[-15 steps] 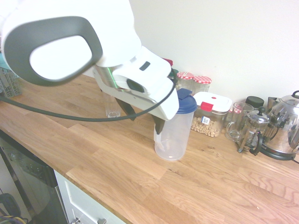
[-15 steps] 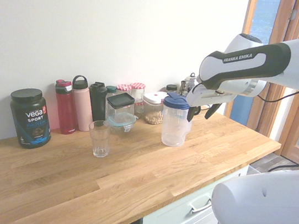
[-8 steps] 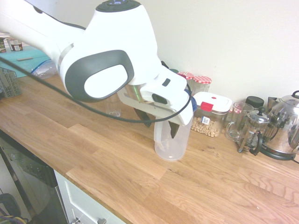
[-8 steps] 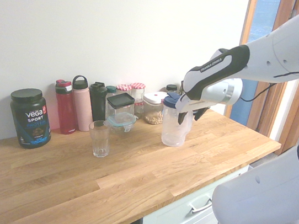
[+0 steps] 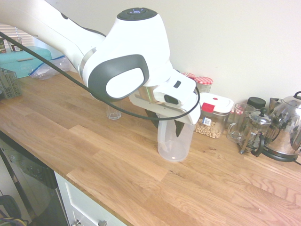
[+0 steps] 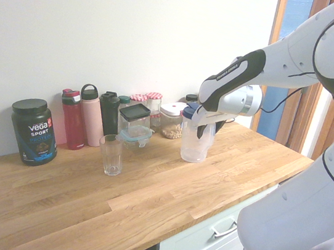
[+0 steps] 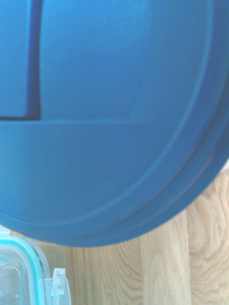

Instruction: Pour me some water

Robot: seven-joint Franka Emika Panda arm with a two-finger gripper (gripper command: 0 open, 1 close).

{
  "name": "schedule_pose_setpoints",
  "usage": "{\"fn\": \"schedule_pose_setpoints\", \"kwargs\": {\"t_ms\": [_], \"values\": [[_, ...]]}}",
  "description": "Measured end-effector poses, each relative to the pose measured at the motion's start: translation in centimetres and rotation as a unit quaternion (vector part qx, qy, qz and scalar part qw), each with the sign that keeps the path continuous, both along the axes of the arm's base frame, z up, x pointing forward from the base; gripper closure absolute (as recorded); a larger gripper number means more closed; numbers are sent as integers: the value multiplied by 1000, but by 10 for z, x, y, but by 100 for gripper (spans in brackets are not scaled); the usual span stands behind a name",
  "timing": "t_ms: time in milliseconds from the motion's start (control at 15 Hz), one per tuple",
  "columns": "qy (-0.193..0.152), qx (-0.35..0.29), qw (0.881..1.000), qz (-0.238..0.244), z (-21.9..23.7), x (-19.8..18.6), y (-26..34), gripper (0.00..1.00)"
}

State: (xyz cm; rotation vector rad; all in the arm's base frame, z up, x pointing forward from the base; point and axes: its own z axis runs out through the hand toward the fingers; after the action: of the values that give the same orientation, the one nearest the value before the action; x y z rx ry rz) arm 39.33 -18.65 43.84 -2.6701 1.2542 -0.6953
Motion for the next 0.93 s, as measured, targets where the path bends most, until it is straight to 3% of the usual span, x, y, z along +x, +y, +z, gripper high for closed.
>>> {"fn": "schedule_pose_setpoints", "kwargs": {"t_ms": [933], "values": [[5,-7,1000,5,-1,-3,-3,100]]}}
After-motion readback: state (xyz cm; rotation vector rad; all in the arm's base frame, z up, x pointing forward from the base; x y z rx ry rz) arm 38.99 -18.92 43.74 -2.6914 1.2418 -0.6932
